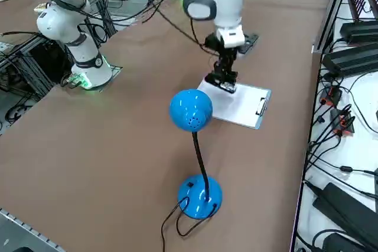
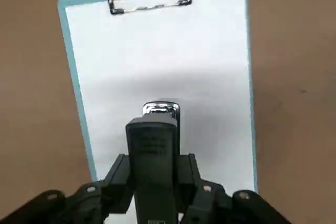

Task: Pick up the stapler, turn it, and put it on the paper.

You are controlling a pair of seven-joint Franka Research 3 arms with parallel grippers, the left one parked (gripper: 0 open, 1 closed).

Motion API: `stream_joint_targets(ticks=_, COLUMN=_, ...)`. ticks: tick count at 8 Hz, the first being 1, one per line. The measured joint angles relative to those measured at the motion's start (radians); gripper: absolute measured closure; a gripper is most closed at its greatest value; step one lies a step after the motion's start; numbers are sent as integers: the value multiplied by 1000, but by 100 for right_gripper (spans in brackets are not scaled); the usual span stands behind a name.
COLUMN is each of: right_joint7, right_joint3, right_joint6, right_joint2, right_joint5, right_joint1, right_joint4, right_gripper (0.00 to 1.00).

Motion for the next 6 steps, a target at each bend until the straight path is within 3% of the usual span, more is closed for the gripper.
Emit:
stream_joint_targets(ticks=3, right_joint7=-206, right_joint3=0, right_joint6=74, right_joint2=6, right_joint5=35, right_joint1=-29, right_joint4=-41, right_gripper=59)
stream_joint_targets(ticks=6, right_joint7=-257, right_joint3=6, right_joint6=135, right_joint2=25, right_joint5=82, right_joint1=-38, right_joint4=-44, right_gripper=59)
